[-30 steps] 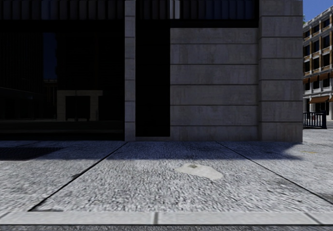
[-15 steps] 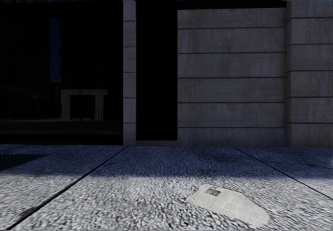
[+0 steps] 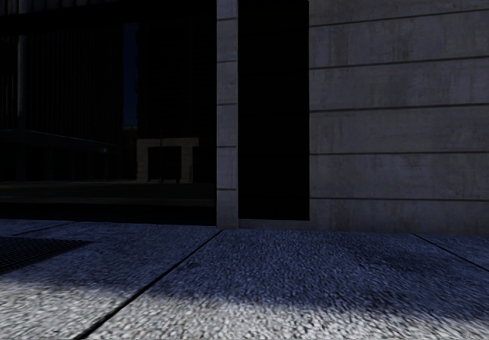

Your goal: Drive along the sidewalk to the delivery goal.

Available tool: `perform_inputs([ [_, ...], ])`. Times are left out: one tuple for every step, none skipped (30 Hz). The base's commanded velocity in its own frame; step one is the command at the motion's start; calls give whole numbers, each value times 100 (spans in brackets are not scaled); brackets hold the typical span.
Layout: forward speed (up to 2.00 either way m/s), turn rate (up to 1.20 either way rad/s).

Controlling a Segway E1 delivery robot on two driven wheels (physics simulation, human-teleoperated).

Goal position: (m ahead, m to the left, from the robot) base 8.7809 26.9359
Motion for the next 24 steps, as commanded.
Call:
perform_inputs([
  [153, 57],
  [154, 57],
  [154, 57],
  [154, 57],
  [155, 57],
  [155, 57],
  [155, 57],
  [155, 58],
  [156, 60],
  [156, 61],
  [156, 66],
  [156, 66],
  [156, 70],
  [156, 74],
  [156, 74],
  [156, 75],
  [156, 75],
  [156, 75],
  [156, 77],
  [156, 80],
  [156, 82],
  [156, 82],
  [156, 89],
  [156, 92],
])
